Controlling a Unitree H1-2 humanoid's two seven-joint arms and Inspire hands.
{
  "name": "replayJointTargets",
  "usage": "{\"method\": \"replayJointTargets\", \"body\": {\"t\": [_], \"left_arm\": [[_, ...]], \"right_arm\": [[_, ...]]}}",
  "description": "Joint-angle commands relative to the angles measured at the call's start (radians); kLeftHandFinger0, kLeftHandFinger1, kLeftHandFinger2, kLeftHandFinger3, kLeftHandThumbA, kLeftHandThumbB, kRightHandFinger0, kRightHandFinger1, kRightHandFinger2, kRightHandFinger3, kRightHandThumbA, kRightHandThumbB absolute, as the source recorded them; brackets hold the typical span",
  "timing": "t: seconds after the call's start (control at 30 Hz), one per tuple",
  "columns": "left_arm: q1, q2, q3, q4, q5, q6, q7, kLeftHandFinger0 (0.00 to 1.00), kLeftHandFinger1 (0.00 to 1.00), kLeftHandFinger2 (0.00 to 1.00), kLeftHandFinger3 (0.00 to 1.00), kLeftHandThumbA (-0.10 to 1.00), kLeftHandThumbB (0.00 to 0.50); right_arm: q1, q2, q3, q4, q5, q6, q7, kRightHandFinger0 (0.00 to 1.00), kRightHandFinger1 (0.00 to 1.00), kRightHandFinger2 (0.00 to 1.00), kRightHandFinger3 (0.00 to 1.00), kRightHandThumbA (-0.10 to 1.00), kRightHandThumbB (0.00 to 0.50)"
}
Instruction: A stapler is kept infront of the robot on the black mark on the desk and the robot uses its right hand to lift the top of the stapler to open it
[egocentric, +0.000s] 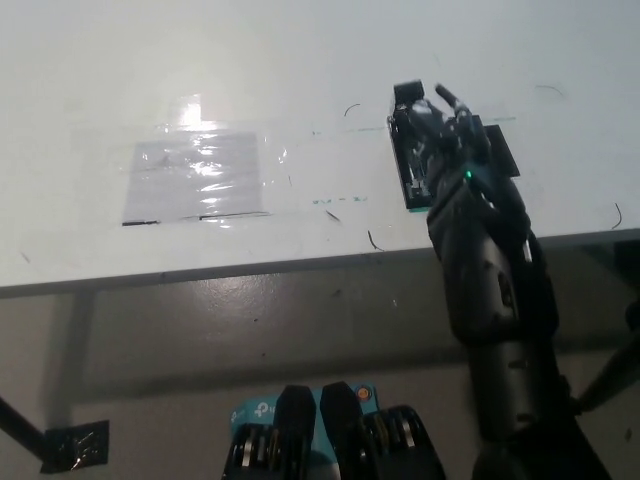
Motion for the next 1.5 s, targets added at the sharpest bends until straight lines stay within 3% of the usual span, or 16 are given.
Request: {"method": "replayJointTargets", "body": {"t": [0.0,0.3,0.37,0.5,0.53,0.7,0.83,1.03,1.17,1.33,1.47], "left_arm": [[0.021,0.005,0.015,-0.031,-0.007,-0.012,0.022,0.23,0.21,0.37,0.68,0.88,0.0],[0.024,0.001,0.016,-0.028,-0.003,-0.008,0.024,0.23,0.21,0.38,0.69,0.89,0.0],[0.024,0.001,0.017,-0.024,-0.005,-0.014,0.022,0.24,0.21,0.38,0.69,0.89,0.0],[0.028,-0.004,0.017,-0.026,-0.009,-0.024,0.021,0.25,0.22,0.39,0.67,0.91,0.0],[0.028,-0.004,0.017,-0.024,-0.01,-0.026,0.02,0.25,0.22,0.39,0.67,0.92,0.0],[0.029,-0.018,0.019,-0.024,-0.011,-0.026,0.028,0.21,0.2,0.38,0.66,0.91,0.0],[0.031,-0.022,0.02,-0.019,-0.007,-0.029,0.03,0.24,0.21,0.37,0.65,0.89,0.0],[0.043,-0.03,0.02,-0.037,-0.003,-0.02,0.032,0.24,0.21,0.39,0.67,0.89,0.0],[0.038,-0.037,0.031,-0.007,-0.026,-0.036,0.027,0.24,0.2,0.33,0.65,0.82,0.0],[0.042,-0.042,0.036,-0.049,-0.029,0.008,0.033,0.22,0.2,0.34,0.64,0.81,0.0],[0.039,-0.04,0.037,-0.031,-0.024,-0.019,0.03,0.22,0.2,0.33,0.63,0.81,0.0]], "right_arm": [[-0.235,0.023,0.012,-0.004,-0.015,-0.028,0.052,0.47,0.54,0.64,0.83,0.23,0.0],[-0.266,0.005,0.007,0.141,-0.047,-0.101,0.071,0.48,0.54,0.64,0.81,0.21,0.0],[-0.282,-0.007,-0.001,0.217,-0.055,-0.142,0.083,0.49,0.56,0.66,0.81,0.2,0.0],[-0.337,-0.024,-0.012,0.354,-0.068,-0.252,0.099,0.42,0.53,0.63,0.78,0.17,0.0],[-0.366,-0.034,-0.012,0.417,-0.077,-0.296,0.106,0.42,0.51,0.63,0.77,0.21,0.0],[-0.427,-0.044,-0.023,0.522,-0.078,-0.368,0.112,0.44,0.52,0.63,0.77,0.24,0.0],[-0.509,-0.054,-0.04,0.641,-0.076,-0.455,0.113,0.38,0.47,0.61,0.75,0.26,0.0],[-0.604,-0.062,-0.054,0.764,-0.081,-0.508,0.103,0.42,0.48,0.59,0.73,0.27,0.0],[-0.651,-0.065,-0.072,0.827,-0.071,-0.549,0.101,0.42,0.46,0.56,0.7,0.22,0.0],[-0.694,-0.064,-0.086,0.875,-0.072,-0.581,0.101,0.42,0.47,0.56,0.68,0.22,0.0],[-0.705,-0.065,-0.095,0.888,-0.074,-0.599,0.086,0.43,0.48,0.56,0.67,0.21,0.0]]}}
